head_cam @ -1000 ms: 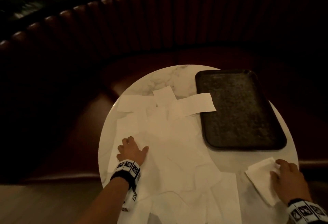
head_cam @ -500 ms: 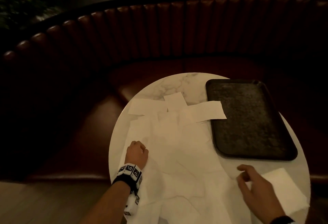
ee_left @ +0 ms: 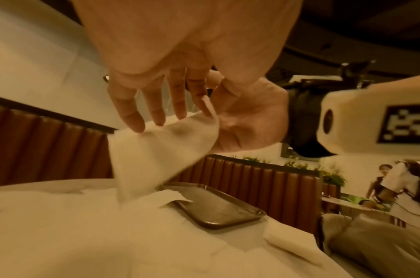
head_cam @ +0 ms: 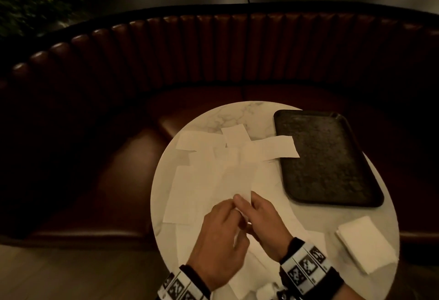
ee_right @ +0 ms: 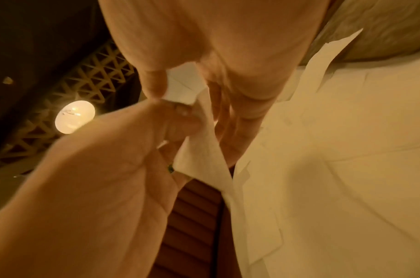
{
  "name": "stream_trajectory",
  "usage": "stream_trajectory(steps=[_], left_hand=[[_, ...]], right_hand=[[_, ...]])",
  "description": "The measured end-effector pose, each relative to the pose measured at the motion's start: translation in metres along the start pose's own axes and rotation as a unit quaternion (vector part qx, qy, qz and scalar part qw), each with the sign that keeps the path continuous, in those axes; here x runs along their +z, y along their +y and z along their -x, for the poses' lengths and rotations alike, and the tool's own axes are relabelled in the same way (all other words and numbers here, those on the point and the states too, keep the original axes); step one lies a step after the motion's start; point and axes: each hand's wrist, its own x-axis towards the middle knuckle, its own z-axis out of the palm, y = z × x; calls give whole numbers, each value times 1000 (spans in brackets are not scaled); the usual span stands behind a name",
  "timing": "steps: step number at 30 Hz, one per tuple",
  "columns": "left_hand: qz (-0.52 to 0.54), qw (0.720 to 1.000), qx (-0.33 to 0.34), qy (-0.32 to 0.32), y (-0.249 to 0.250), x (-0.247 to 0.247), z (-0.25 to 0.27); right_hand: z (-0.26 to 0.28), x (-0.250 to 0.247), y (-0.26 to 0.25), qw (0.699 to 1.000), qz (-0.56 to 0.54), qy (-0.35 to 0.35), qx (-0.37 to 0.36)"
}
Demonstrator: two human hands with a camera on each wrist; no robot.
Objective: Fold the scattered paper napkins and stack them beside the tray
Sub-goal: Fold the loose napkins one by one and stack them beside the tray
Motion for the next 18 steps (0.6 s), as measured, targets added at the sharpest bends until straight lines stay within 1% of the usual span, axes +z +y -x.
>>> stream_trajectory(steps=[1, 2, 3, 5, 6, 7, 8, 9, 10, 11, 12, 15, 16, 18], left_hand=[[-9, 1000, 12, 3, 6, 0, 5], [-5, 1000, 10, 13, 11, -2, 9], [15, 999, -8, 33, 14, -4, 15], [99, 987, -91, 90, 15, -12, 21], [153, 972, -145, 103, 16, -16, 20], [220, 950, -203, 90, 16, -20, 18], [309, 915, -253, 53, 16, -22, 14], [405, 867, -290, 13, 16, -22, 11], [475, 823, -310, -17, 17, -20, 7], [513, 799, -312, -30, 18, -19, 5], [520, 798, -302, -32, 20, -18, 3], [463, 850, -252, -1, 24, -15, -1], [451, 860, -238, 8, 26, -16, -2], [443, 872, -207, 6, 28, -19, -4]], right_hand=[[6, 0, -2, 1000, 1, 19, -9], [12, -2, -2, 999, -2, 39, -13], [18, -5, -2, 998, -9, 53, -10], [31, -13, -5, 998, -28, 64, 4], [38, -18, -7, 997, -40, 59, 8], [44, -22, -8, 997, -56, 51, 11], [50, -26, -10, 996, -76, 42, 18], [55, -30, -11, 994, -98, 35, 24], [59, -33, -13, 992, -118, 28, 30], [62, -35, -13, 990, -131, 25, 33], [65, -37, -14, 990, -134, 23, 32], [70, -43, -16, 997, -70, 24, 9], [72, -44, -18, 999, -45, 27, 0], [75, -47, -23, 999, -16, 37, -14]])
